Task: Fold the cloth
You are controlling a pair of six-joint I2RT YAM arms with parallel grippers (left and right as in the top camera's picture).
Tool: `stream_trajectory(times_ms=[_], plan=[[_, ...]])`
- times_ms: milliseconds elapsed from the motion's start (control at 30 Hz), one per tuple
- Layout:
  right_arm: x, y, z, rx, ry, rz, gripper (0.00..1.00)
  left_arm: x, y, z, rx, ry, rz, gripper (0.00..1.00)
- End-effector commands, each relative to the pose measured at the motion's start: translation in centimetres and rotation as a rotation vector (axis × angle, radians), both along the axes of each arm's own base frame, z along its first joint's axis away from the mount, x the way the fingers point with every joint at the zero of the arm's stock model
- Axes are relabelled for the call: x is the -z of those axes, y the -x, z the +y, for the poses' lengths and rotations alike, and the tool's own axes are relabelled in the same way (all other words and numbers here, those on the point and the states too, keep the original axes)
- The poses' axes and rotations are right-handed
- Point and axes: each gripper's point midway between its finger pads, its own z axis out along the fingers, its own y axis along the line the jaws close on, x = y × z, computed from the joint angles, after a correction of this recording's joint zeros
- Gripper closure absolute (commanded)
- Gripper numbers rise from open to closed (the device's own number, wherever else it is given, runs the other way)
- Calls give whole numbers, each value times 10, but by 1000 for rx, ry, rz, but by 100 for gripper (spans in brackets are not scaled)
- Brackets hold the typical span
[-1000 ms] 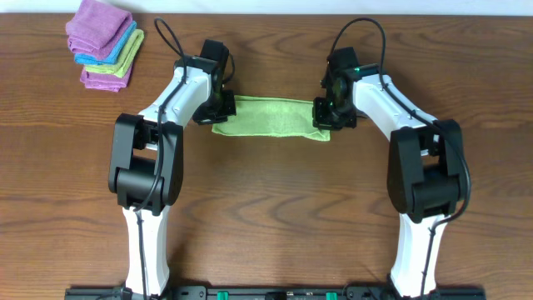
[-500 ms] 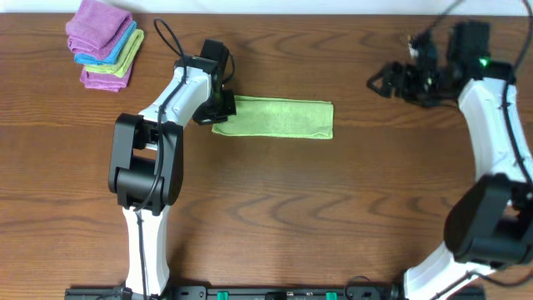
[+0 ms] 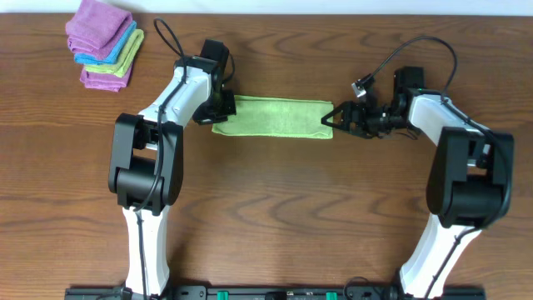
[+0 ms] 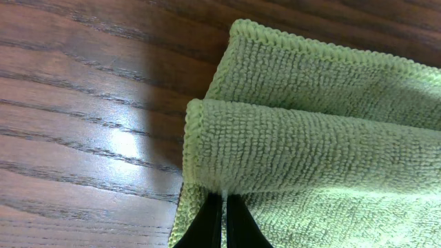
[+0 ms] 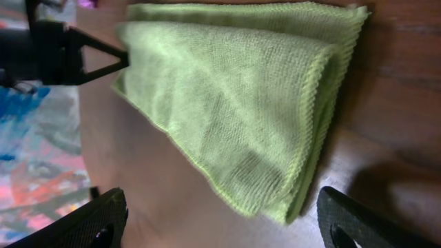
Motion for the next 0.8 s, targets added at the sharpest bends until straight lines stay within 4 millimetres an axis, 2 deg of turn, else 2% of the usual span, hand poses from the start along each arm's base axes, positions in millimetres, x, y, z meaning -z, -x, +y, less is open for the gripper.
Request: stream_trajectory(times_ms=[0,200,400,433,467,533,667,767], plan=[[17,1,3,12,59,46,11,44,29,6,3,-44,131,94],[30,-5,-4,68,145,79,11,44,29,6,3,-45,133,94],[40,-1,17,51,105,121,16,44,29,6,3,-44,132,94],[45,0,19,52,102,133,19,44,29,6,3,-44,132,94],[44,0,22,49,91,138,23,44,29,5,4,-43,133,94],[47,1,26,50,78,149,44,44,29,4,4,-37,133,94],[47,0,25,68,75,167,98,25,19,5,5,-30,103,94],[46,-3,19,103,69,190,99,-14,2,10,-14,-18,39,94]])
